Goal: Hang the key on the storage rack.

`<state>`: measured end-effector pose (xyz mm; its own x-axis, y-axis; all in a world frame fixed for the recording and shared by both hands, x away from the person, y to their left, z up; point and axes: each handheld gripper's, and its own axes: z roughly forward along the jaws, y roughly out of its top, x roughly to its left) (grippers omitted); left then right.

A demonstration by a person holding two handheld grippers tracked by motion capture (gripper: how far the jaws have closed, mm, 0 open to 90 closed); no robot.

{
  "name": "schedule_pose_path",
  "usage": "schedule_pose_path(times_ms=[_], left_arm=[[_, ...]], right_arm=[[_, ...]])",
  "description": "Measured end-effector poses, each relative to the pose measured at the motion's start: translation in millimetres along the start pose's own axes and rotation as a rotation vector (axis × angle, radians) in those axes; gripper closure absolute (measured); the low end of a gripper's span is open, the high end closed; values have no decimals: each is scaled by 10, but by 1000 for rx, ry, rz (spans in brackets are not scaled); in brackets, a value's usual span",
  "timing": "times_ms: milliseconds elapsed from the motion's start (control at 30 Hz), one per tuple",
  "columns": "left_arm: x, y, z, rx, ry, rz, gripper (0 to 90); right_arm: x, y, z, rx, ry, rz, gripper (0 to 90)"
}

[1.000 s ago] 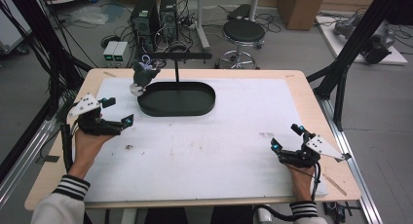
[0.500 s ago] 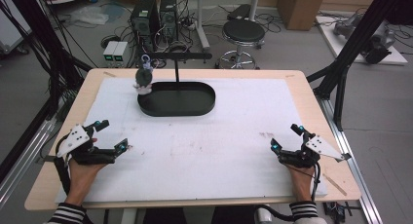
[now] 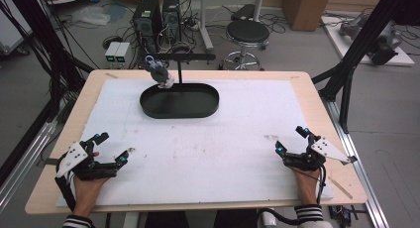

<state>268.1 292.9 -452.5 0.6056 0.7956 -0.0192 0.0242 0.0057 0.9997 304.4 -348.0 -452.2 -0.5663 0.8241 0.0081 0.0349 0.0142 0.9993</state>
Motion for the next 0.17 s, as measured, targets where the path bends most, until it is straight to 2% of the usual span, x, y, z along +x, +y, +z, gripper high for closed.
schedule_pose_path(times_ms=[167], left_arm=[[-21, -1, -3, -2, 9, 18, 17]], right_arm=[[4, 0, -2, 3, -4, 2, 5]])
